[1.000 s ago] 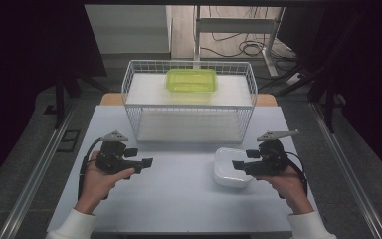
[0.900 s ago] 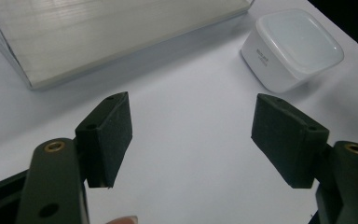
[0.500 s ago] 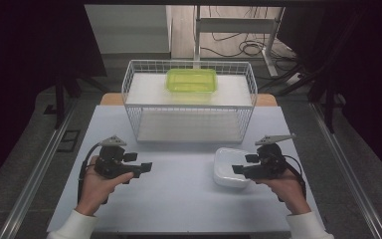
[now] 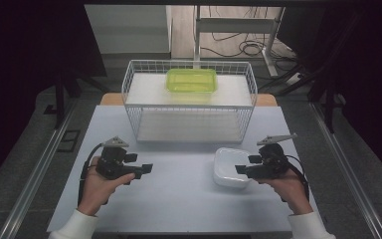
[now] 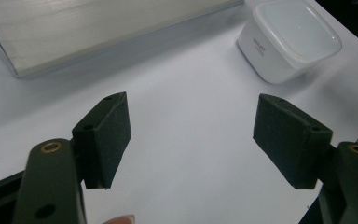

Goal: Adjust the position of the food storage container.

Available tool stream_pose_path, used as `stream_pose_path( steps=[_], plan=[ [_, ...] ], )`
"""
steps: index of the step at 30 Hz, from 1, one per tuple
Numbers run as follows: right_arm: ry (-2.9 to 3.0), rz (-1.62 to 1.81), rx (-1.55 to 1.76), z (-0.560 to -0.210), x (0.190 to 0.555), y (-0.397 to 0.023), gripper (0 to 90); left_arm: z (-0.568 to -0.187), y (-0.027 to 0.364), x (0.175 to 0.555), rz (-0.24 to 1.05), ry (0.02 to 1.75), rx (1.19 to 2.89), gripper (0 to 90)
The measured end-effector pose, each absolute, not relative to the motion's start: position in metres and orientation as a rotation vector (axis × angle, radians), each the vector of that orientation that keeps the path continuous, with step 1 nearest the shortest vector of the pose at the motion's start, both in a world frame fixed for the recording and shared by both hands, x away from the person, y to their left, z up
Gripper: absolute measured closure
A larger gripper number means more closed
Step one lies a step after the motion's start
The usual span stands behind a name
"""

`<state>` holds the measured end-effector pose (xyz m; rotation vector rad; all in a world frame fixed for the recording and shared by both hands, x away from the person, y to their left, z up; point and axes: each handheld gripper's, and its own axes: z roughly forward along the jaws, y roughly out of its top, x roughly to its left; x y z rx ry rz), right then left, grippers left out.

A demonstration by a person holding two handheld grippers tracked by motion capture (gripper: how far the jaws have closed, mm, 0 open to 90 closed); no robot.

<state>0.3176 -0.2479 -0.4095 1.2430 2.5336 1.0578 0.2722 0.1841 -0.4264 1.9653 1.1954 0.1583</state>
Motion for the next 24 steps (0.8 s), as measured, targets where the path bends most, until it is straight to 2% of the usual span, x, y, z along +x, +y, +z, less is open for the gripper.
stream_pose_path(
  steps=[20, 24],
  plan=[
    [2.520, 1.001, 1.312, -0.412, 0.341, -0.245, 37.3, -0.430, 0.185, 0.273, 0.140, 1.200, 1.974, 26.5],
    [2.497, 0.967, 1.335, -0.411, 0.341, -0.252, 40.8, -0.431, 0.186, 0.273, 0.140, 1.200, 1.974, 26.4]
  ],
)
